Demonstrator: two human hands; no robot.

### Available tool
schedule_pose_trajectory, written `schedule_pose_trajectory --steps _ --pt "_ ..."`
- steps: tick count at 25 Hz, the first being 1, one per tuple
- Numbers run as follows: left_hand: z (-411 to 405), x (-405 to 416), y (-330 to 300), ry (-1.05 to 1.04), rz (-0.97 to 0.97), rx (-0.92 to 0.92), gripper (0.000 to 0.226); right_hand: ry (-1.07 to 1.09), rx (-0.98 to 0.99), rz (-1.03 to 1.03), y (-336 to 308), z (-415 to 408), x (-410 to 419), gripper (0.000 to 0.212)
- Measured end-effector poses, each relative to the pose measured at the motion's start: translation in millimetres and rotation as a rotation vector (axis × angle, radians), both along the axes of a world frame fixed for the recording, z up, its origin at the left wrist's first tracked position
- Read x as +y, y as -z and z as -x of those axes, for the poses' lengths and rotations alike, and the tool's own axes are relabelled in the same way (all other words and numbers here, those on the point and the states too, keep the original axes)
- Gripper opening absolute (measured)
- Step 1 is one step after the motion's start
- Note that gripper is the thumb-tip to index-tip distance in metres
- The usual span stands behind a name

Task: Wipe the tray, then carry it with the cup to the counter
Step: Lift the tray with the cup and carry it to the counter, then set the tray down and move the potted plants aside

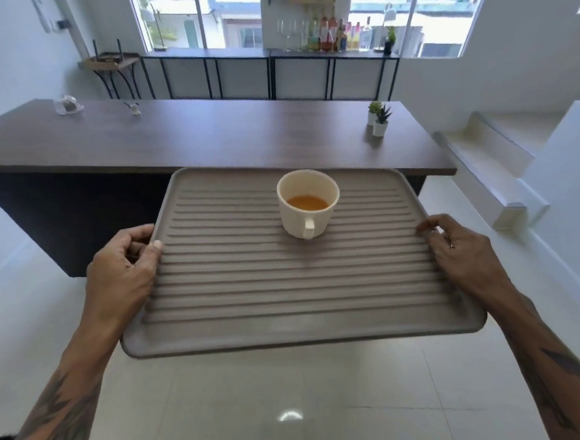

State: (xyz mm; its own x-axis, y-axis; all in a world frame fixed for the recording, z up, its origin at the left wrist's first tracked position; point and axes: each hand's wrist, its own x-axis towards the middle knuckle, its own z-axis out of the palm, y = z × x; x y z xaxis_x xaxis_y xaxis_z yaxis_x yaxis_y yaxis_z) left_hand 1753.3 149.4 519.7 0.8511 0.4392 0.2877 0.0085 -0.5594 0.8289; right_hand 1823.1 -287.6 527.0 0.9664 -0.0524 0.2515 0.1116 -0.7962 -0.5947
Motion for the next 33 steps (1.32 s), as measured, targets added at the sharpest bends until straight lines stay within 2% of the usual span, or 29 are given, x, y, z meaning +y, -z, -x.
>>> schedule_pose_trajectory --steps 8,15,20,25,33 --pt "-205.4 39.1 8.1 -0.019 -0.048 -0.026 0.033 -0.012 -0.046 0.002 4.7 -227.7 35.5 0.018" --pt "-387.0 93.7 21.7 0.01 -0.083 -0.004 0.031 0.05 -0.05 -0.056 31.0 -385.3 79.4 0.016" --pt "-484.5 106.0 41.6 0.064 -0.121 -0.015 0.029 0.05 -0.062 -0.038 54.4 -477.2 89.0 0.018" --pt "-567.4 88.8 86.5 -0.02 -0.139 0.049 0.031 0.052 -0.113 -0.03 95.6 -564.6 81.1 0.023" --pt "-652.1 65.3 136.0 -0.067 -0.28 0.14 0.034 0.057 -0.064 0.031 133.8 -629.8 79.9 0.022"
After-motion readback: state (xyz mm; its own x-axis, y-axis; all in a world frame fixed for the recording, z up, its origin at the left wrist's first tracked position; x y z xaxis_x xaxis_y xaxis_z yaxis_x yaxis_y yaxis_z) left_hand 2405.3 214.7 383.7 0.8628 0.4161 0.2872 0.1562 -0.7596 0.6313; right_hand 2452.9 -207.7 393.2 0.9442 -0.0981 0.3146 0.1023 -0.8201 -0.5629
